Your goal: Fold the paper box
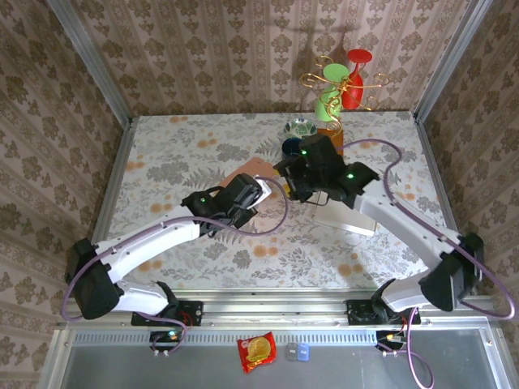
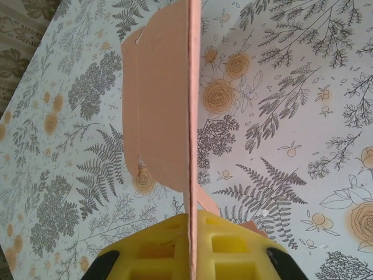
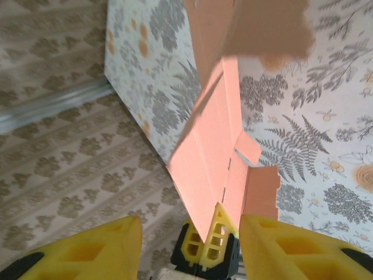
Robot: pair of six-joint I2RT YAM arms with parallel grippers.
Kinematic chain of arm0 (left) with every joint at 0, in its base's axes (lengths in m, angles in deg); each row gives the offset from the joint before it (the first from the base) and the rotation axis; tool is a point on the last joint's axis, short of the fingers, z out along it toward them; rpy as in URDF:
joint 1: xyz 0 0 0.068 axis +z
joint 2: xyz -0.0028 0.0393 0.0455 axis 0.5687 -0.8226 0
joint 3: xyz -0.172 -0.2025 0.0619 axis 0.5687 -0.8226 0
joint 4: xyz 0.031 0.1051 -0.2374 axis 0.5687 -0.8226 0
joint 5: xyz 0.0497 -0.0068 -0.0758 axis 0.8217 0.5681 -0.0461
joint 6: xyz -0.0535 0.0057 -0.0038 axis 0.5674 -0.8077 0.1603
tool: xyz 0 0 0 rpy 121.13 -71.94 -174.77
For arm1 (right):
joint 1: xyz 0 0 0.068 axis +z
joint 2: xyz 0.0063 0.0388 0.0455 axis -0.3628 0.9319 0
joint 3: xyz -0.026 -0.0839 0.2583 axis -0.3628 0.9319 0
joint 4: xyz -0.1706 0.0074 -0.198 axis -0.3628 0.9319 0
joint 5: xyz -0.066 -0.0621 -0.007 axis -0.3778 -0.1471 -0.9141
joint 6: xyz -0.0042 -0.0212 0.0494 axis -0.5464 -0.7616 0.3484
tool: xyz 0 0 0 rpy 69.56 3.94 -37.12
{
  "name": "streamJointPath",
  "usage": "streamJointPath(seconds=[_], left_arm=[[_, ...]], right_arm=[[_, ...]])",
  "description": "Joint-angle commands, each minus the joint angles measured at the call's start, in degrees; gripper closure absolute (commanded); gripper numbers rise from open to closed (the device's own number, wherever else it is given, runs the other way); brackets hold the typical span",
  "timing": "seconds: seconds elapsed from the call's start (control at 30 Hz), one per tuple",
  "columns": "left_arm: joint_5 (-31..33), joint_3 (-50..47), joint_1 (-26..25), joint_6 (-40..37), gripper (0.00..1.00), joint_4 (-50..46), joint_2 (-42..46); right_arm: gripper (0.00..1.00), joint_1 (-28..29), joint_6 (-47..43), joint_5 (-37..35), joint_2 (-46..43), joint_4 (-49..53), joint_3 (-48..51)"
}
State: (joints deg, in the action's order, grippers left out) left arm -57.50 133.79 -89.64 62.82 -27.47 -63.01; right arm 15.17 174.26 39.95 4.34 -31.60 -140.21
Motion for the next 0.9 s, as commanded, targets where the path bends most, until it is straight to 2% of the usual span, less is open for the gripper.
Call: streamJointPath(seconds=[0.0,0.23,0.4,0.53,0.57,0.6,0.63,0.7,0.8,0.87], left_arm=[[-1.4,2.4,0.4,1.1,1.00,-2.4,-0.3],[-1.0,3.6,0.5,1.4,1.00,-2.6,-0.4],[-0.9,3.8,0.5,1.7,1.00,-2.7,-0.4],[-0.3,3.9,0.5,2.1,1.00,-2.3,0.3],[0.2,3.8,0.5,2.5,0.88,-2.0,0.8],[0.8,3.8,0.6,3.1,0.70,-1.7,1.4],[0.9,3.6,0.6,3.8,0.59,-1.2,2.4],[0.3,2.4,0.9,5.4,0.47,-0.1,4.8],[-1.4,-0.1,1.7,9.5,0.23,1.5,9.2],[-2.9,-1.3,2.0,12.5,0.14,1.2,11.6]], right_arm=[[0.51,1.0,-0.2,-1.4,3.6,-0.8,-3.9],[0.64,1.1,-0.1,0.0,7.2,0.9,-5.0],[0.79,1.1,0.2,0.3,8.1,1.2,-4.9],[0.98,0.9,0.8,0.5,8.3,1.2,-4.6],[1.00,0.8,1.5,0.5,8.0,0.9,-4.2],[1.00,0.7,2.2,0.5,7.7,0.9,-3.8],[1.00,0.5,2.9,0.4,7.3,-0.8,-3.7],[1.00,0.1,4.6,0.5,6.6,-0.6,-3.9],[1.00,-1.0,8.0,0.4,5.2,-0.6,-3.8],[1.00,-1.9,10.5,0.3,4.4,-0.6,-3.9]])
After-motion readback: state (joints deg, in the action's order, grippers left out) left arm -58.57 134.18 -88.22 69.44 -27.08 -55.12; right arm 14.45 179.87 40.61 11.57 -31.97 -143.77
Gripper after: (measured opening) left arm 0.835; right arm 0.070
